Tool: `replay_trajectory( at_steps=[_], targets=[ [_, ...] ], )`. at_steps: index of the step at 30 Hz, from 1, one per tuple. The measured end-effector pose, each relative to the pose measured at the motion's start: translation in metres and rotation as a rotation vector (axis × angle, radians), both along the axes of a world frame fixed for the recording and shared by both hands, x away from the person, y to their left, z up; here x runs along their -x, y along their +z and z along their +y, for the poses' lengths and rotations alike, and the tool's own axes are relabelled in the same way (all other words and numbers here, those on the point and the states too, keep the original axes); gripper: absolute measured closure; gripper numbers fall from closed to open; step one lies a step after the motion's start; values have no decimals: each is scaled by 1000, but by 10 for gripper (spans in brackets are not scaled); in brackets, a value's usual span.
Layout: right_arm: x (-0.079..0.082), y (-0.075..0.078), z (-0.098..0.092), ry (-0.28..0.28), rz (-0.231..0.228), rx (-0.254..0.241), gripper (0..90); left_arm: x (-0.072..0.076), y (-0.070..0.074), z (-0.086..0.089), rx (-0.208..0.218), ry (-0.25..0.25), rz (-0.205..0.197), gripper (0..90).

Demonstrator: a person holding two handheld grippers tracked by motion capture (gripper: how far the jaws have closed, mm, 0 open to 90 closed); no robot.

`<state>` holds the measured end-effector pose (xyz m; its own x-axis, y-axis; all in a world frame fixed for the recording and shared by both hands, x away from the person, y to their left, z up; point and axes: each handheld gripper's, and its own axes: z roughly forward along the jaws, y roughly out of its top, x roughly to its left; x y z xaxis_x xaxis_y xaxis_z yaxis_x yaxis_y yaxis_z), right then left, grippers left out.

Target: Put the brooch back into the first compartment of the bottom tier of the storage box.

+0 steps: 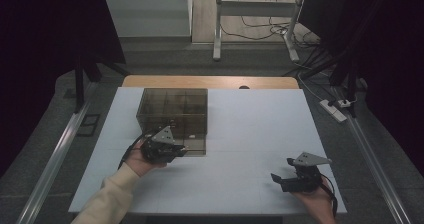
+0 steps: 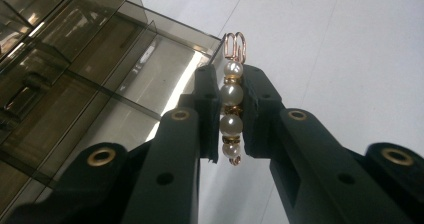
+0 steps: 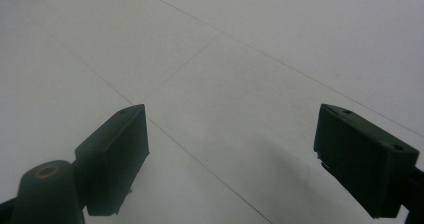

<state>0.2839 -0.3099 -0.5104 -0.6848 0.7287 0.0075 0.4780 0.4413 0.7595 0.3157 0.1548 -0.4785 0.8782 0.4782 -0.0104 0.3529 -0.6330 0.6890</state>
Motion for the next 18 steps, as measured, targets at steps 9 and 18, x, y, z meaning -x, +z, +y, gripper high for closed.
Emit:
replay_trajectory(
  at_steps=[9,18],
  targets=[
    [0,0,0,2,1,1,138,-1,0,3,-2,12,-1,783],
    [0,0,0,1,1,3,137,-2,-1,5,-6,18,1,784]
  ],
)
